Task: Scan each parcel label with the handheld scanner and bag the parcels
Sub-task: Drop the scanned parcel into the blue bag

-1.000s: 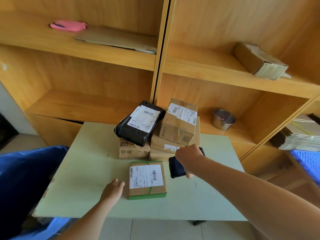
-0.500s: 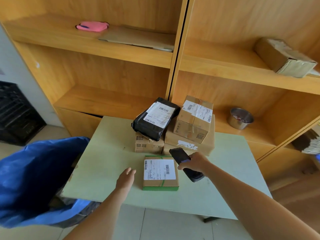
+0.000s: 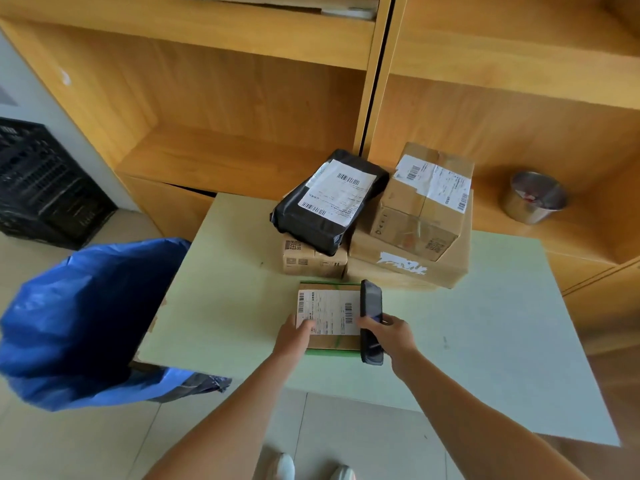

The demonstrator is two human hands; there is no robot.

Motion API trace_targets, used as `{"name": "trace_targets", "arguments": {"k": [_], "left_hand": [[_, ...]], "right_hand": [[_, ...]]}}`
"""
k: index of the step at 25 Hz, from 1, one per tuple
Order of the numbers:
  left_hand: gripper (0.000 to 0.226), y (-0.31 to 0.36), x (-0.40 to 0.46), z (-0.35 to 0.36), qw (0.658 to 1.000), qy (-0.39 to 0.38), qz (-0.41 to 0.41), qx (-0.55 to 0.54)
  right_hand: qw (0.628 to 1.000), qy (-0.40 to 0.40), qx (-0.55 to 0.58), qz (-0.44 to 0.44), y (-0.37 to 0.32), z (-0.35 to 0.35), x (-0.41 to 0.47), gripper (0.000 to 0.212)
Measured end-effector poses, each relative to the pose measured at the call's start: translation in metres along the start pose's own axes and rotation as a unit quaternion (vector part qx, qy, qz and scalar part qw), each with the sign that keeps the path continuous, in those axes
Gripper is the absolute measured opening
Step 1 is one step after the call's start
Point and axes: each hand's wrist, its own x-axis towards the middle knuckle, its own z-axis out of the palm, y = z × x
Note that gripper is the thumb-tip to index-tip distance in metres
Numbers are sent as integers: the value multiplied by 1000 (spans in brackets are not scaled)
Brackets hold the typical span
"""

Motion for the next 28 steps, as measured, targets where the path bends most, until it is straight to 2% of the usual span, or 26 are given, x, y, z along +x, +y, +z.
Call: {"name": "trace_targets", "arguments": {"k": [2, 7, 12, 17, 20, 26, 28], "left_hand": [[18, 4, -7, 1, 999, 41, 11, 2], [28, 5, -7, -63, 993, 76, 73, 50], [26, -14, 4, -178, 986, 117, 111, 34], [36, -68, 23, -317, 980, 178, 92, -21], [42, -99, 29, -373, 973, 215, 71, -41], [27, -136, 51, -429, 953, 254, -17, -162], [23, -147, 65, -442, 950, 267, -31, -160]], "right_hand": [[1000, 12, 21, -10, 4, 10, -1, 23], [997, 31, 70, -7, -8, 53, -20, 23], [997, 9, 64, -39, -41, 165, -46, 25], [996, -66, 19, -51, -74, 311, -72, 25], [991, -109, -50, -52, -82, 378, -77, 28], [978, -158, -130, -31, -86, 456, -58, 33], [973, -170, -152, -23, -88, 477, -46, 34]]}}
